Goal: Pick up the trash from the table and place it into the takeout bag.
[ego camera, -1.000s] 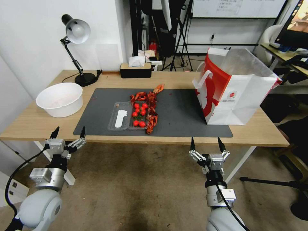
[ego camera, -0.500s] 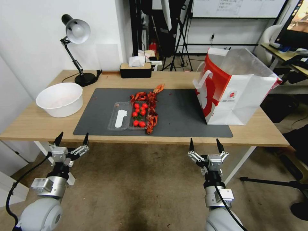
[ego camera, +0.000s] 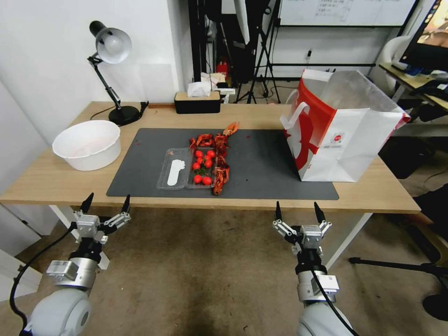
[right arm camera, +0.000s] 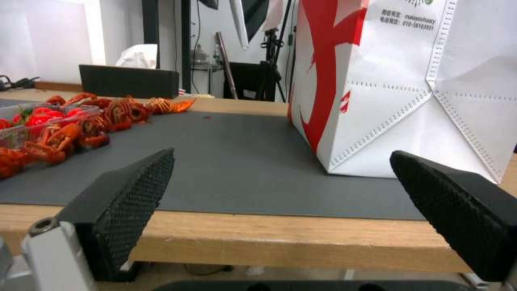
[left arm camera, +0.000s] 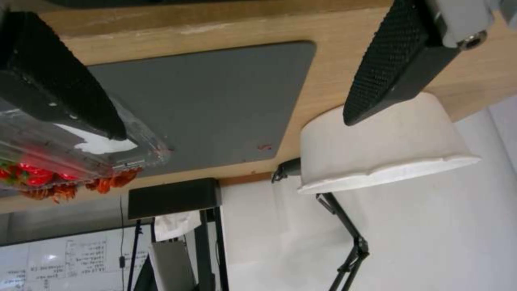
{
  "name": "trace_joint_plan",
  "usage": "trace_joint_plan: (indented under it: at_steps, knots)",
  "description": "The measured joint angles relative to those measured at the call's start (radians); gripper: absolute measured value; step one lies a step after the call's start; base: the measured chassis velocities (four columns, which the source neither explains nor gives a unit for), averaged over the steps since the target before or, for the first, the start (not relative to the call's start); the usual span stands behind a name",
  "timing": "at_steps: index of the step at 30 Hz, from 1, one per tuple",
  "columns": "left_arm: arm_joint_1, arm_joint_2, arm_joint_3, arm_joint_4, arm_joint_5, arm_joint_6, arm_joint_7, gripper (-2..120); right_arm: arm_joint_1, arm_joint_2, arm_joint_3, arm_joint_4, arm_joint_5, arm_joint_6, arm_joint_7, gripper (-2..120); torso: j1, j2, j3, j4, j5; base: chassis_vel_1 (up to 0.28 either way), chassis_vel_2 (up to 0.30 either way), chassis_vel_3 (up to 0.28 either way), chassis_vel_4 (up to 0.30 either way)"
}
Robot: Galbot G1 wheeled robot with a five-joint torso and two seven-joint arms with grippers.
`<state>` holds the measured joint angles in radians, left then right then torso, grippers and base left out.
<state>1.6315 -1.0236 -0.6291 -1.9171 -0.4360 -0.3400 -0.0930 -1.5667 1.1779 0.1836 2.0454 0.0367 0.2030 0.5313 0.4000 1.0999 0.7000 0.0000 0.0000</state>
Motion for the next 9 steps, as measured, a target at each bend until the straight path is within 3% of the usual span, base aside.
trace_joint_plan:
  at_steps: [9]
  knots:
    - [0.002,0.003,0.0,0.001,0.002,-0.002,0.002,100,-0.003,0.004,-0.004,-0.005,0.001,0.002,0.002,100,0.0,0.0,0.0,0.0001,0.0,0.0,0.0,0.0,0.0]
